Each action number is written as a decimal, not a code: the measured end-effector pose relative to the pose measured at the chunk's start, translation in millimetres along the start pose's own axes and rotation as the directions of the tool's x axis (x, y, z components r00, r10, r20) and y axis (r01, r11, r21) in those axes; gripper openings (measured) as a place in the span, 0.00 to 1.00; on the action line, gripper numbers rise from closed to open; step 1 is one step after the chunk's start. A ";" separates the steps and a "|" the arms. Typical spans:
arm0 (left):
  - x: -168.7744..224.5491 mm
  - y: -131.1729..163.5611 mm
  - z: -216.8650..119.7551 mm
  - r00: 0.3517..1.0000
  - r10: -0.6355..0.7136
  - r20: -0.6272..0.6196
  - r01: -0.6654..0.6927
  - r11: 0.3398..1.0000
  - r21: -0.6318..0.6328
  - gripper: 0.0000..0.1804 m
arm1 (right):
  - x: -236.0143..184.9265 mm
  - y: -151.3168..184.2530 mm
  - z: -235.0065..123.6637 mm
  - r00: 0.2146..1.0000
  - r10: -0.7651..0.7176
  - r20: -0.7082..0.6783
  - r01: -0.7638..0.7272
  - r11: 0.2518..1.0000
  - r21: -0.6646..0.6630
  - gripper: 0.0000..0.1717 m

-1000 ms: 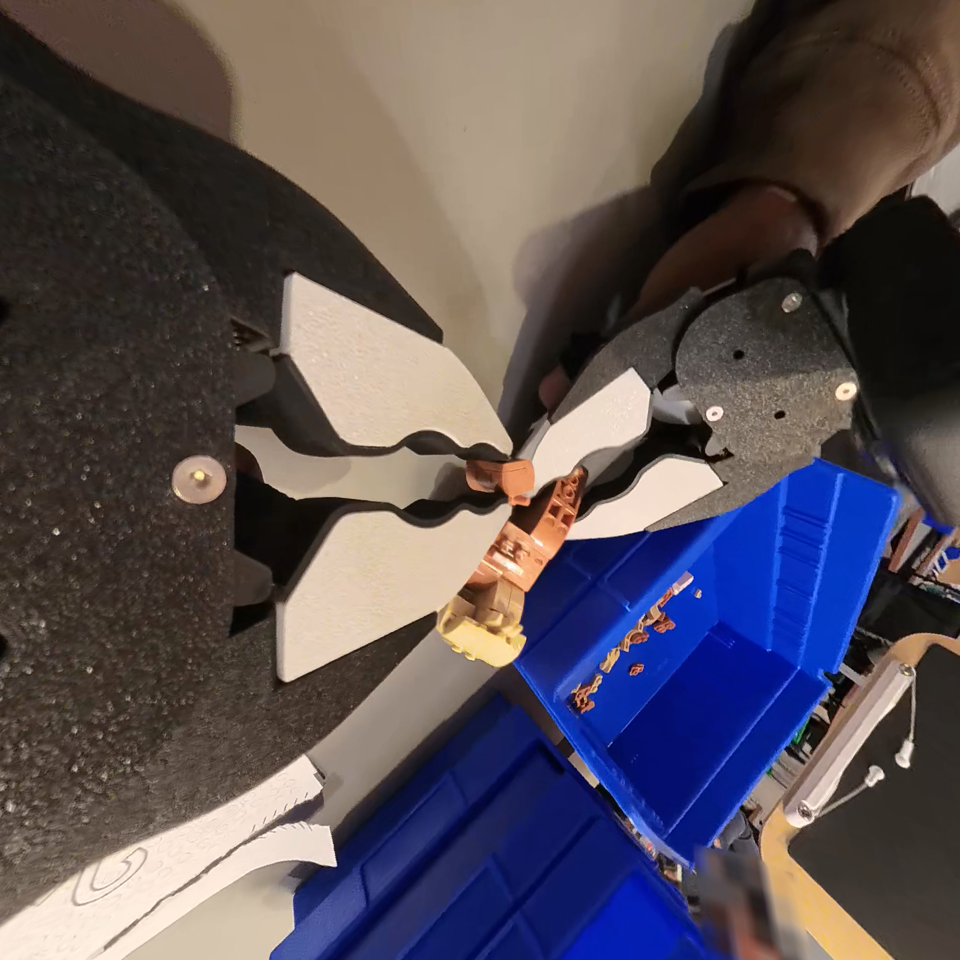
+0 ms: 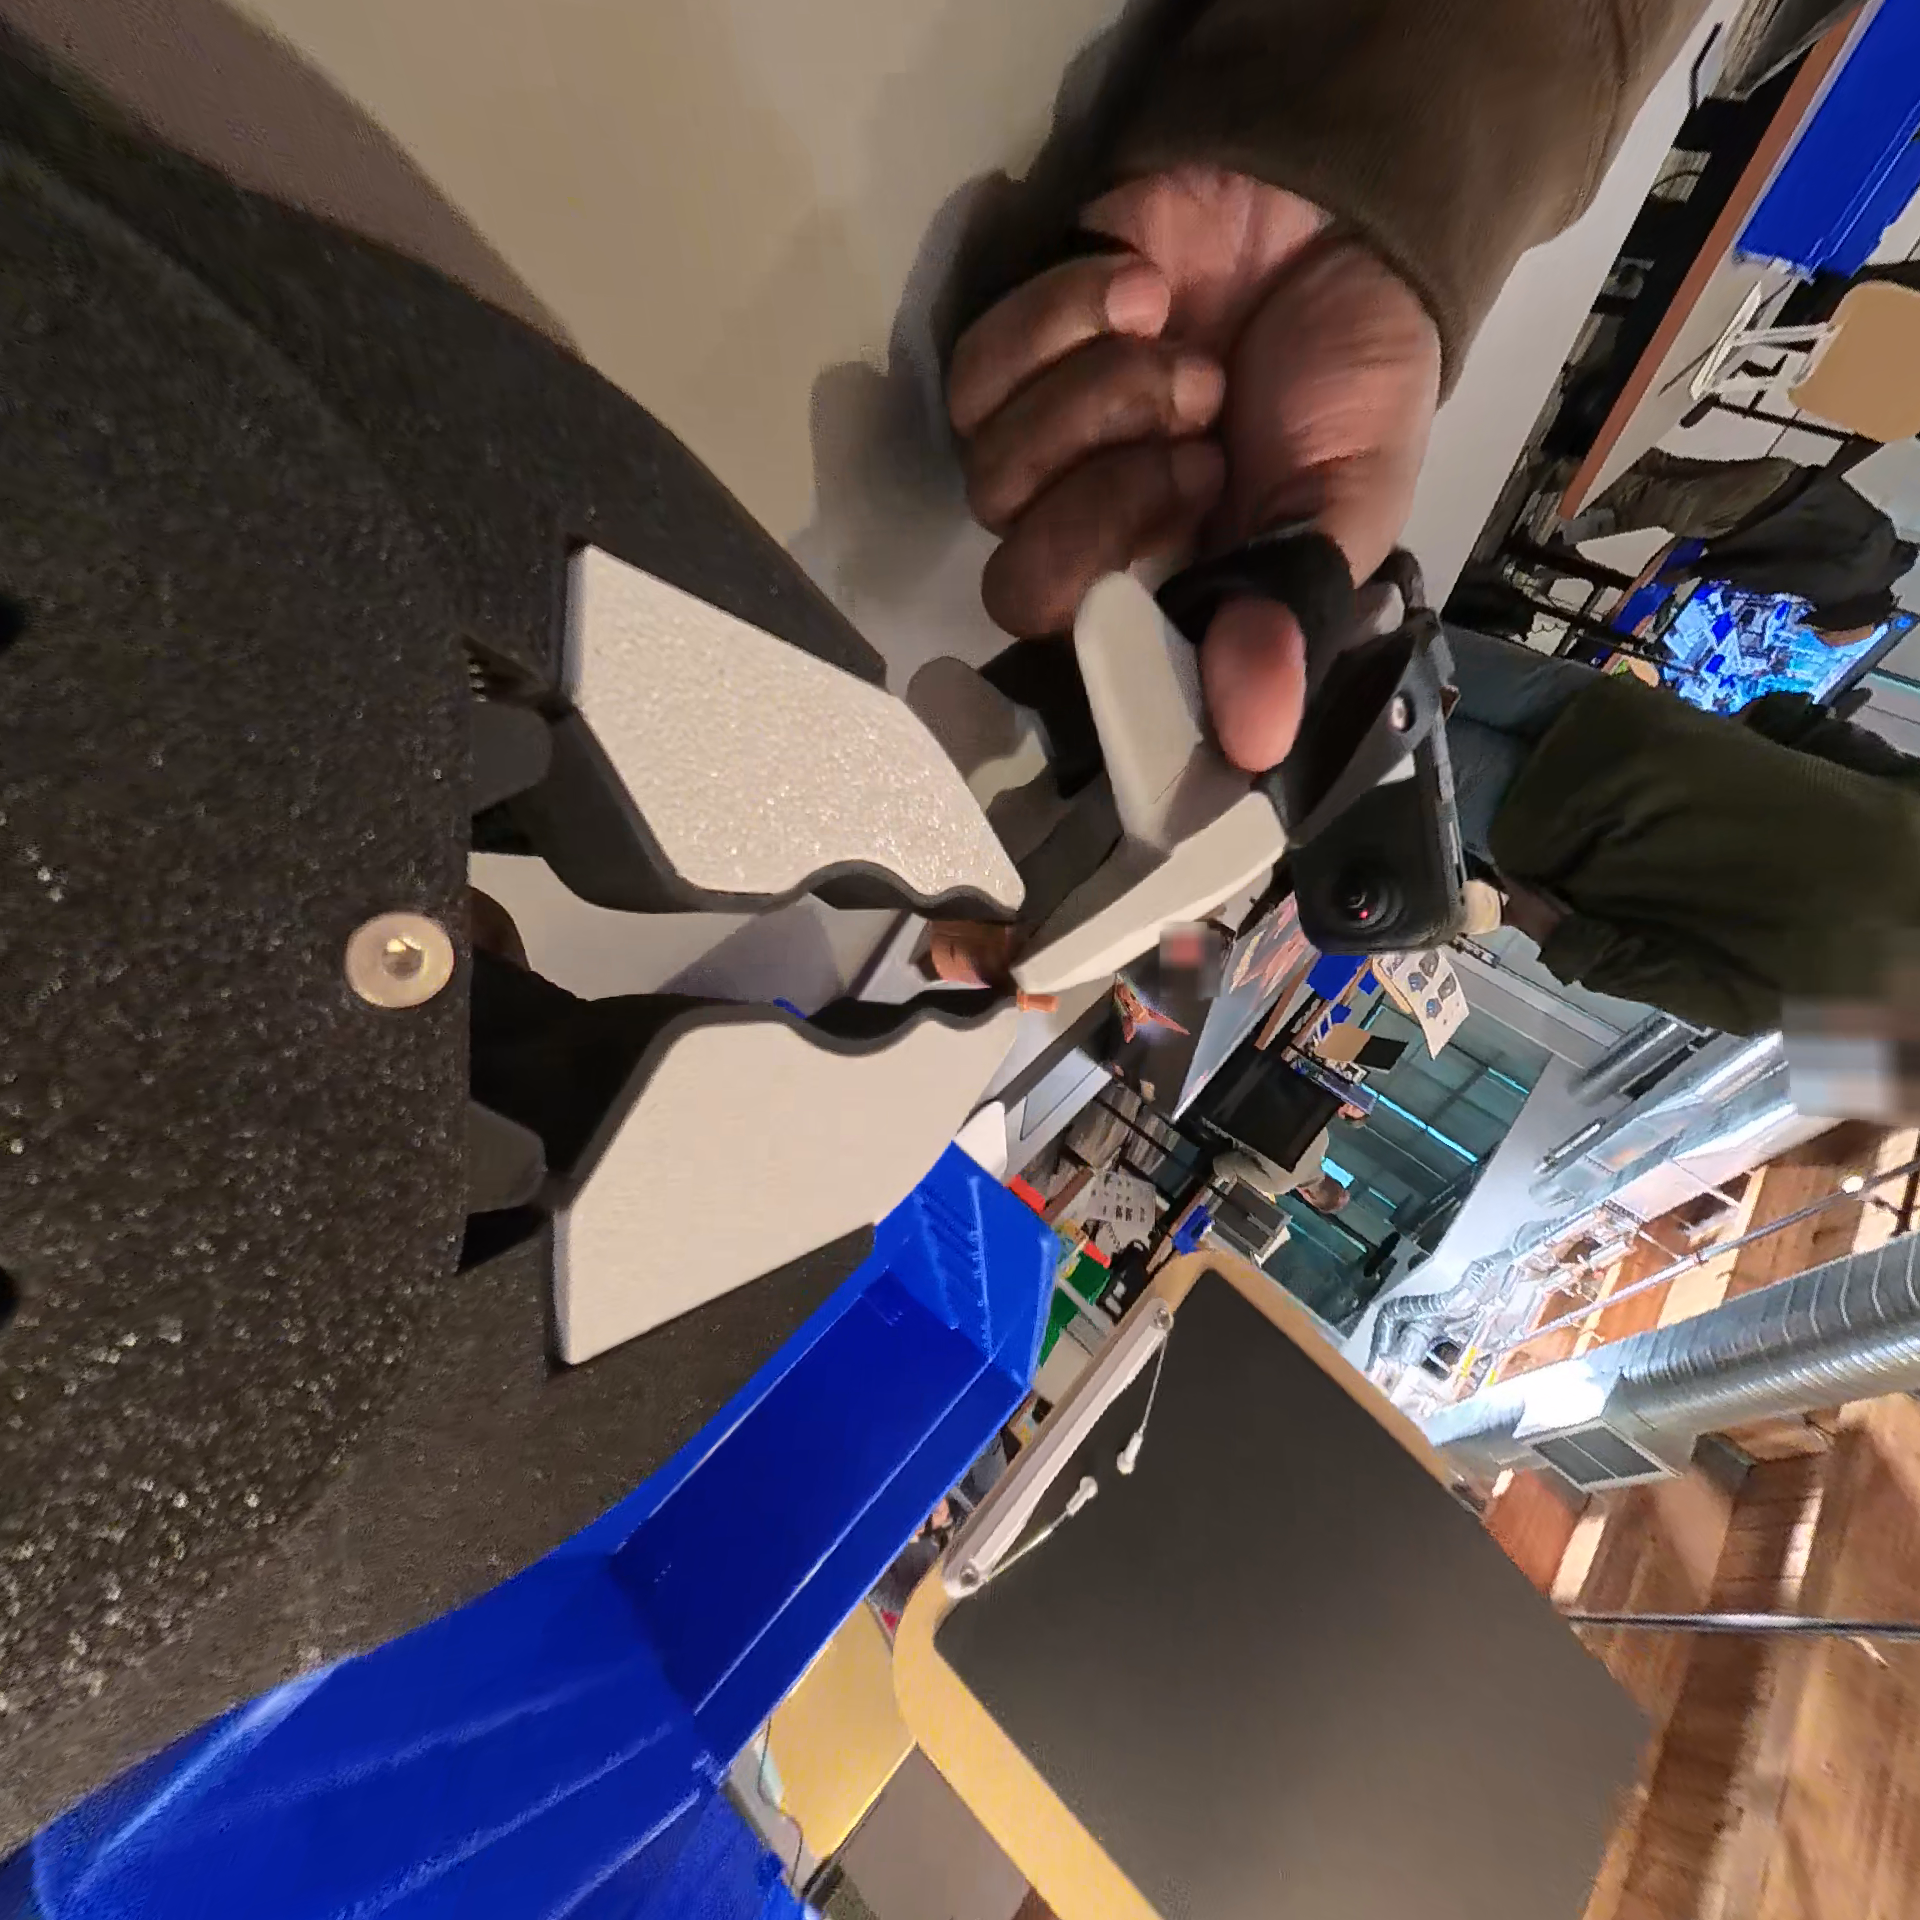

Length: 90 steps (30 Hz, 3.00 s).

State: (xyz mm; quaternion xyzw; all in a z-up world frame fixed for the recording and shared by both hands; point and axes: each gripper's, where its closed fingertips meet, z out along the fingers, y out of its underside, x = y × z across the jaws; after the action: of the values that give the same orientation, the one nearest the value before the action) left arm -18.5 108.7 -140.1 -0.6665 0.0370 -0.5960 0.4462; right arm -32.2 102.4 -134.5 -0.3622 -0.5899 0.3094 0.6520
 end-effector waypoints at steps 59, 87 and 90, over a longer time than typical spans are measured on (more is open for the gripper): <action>-24.0 60.7 -26.1 0.519 0.848 -0.111 -0.690 0.338 -0.640 0.10 | -57.9 22.7 -11.1 0.741 0.330 0.585 -0.215 0.942 -0.260 0.10; -30.2 58.2 -19.8 0.568 0.820 -0.065 -0.694 0.435 -0.574 0.10 | -43.0 17.0 -10.1 0.725 0.423 0.544 -0.342 0.906 -0.250 0.12; -30.5 58.1 -19.6 0.572 0.818 -0.061 -0.690 0.440 -0.575 0.10 | -44.6 18.0 -10.2 0.728 0.415 0.546 -0.328 0.910 -0.255 0.09</action>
State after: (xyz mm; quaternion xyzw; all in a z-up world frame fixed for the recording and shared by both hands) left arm -15.4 80.9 -202.6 -0.7369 0.4469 -0.2149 0.4594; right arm -26.6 74.0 -174.3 -0.4041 -0.6977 0.4882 0.3341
